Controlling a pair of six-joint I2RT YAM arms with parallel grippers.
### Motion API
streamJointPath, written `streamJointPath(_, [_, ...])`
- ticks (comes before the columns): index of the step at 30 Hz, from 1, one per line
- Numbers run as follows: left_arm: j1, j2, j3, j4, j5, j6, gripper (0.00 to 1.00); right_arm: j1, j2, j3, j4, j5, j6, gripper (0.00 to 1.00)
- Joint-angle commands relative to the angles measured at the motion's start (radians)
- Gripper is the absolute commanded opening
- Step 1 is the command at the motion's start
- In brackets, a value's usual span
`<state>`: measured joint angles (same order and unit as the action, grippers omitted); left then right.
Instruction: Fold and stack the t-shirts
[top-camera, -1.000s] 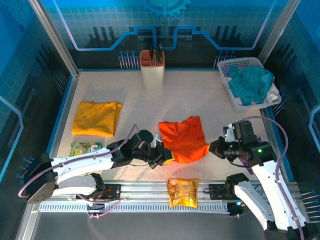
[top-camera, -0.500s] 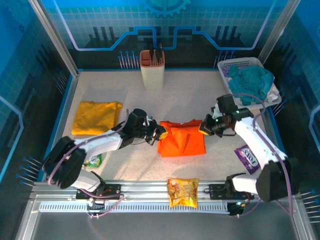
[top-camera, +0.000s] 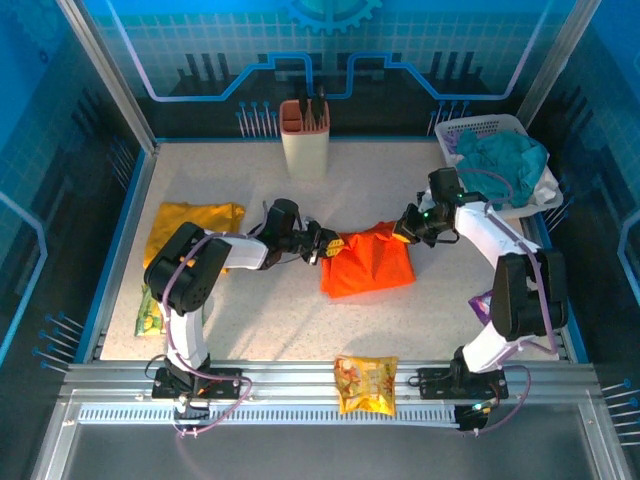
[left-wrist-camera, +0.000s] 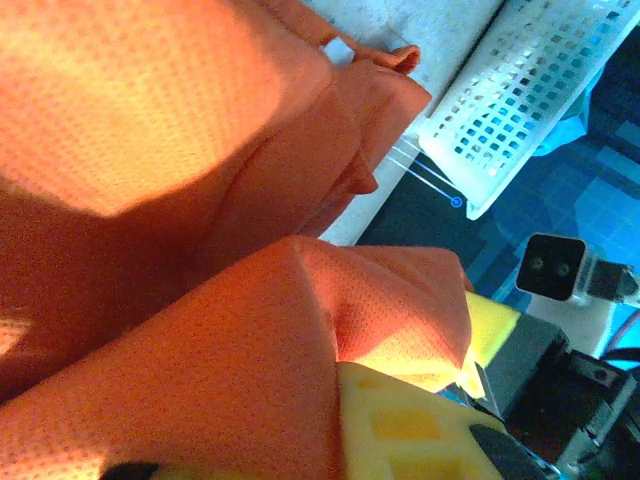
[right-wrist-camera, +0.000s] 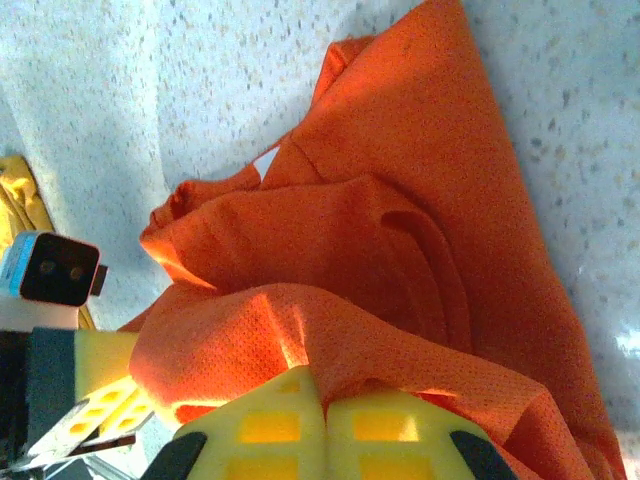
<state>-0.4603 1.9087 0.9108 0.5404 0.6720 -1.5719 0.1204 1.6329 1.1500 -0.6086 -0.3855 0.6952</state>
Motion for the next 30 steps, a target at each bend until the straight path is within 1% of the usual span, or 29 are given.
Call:
streamJointPath(1, [0.019, 0.006, 0.071, 0.002, 0.048, 0.036, 0.12, -0.015, 0.044, 0.072, 0.045, -0.029, -0.006, 0.03])
streamJointPath(5, [0.029, -0.008, 0.114, -0.117, 0.039, 0.105, 0.11, -0.019, 0.093, 0.108, 0.053, -0.04, -0.01, 0.02])
streamJointPath(14, [0.068, -0.002, 0.115, -0.184, 0.008, 0.165, 0.12, -0.02, 0.154, 0.131, 0.1, -0.042, 0.0, 0.04])
streamJointPath(16, [0.075, 0.002, 0.128, -0.206, 0.0, 0.184, 0.14, -0.02, 0.167, 0.134, 0.109, -0.038, 0.001, 0.05])
streamJointPath(18, [0.082, 0.008, 0.141, -0.236, -0.005, 0.203, 0.17, -0.02, 0.179, 0.136, 0.122, -0.039, 0.004, 0.08])
streamJointPath(19, [0.085, 0.01, 0.142, -0.238, -0.01, 0.206, 0.2, -0.02, 0.184, 0.138, 0.124, -0.037, 0.007, 0.11])
streamJointPath(20, [0.089, 0.008, 0.137, -0.239, -0.019, 0.21, 0.28, -0.019, 0.186, 0.139, 0.129, -0.031, 0.009, 0.18])
streamJointPath(21, [0.093, 0.006, 0.134, -0.245, -0.026, 0.216, 0.36, -0.021, 0.187, 0.139, 0.138, -0.034, 0.009, 0.29])
streamJointPath(22, [0.1, 0.001, 0.133, -0.259, -0.034, 0.226, 0.4, -0.022, 0.185, 0.14, 0.143, -0.037, 0.007, 0.43])
streamJointPath(23, [0.104, -0.005, 0.133, -0.278, -0.041, 0.241, 0.43, -0.021, 0.18, 0.14, 0.148, -0.039, 0.006, 0.52])
streamJointPath(26, [0.111, -0.039, 0.148, -0.363, -0.076, 0.303, 0.46, -0.025, 0.154, 0.137, 0.16, -0.063, -0.004, 0.65])
streamJointPath(27, [0.111, -0.054, 0.157, -0.403, -0.09, 0.329, 0.46, -0.029, 0.147, 0.138, 0.156, -0.078, -0.009, 0.68])
streamJointPath(29, [0.108, -0.093, 0.156, -0.457, -0.123, 0.362, 0.46, -0.036, 0.113, 0.125, 0.154, -0.096, -0.014, 0.77])
streamJointPath(30, [0.104, -0.112, 0.153, -0.469, -0.13, 0.372, 0.46, -0.037, 0.095, 0.11, 0.159, -0.098, -0.018, 0.79])
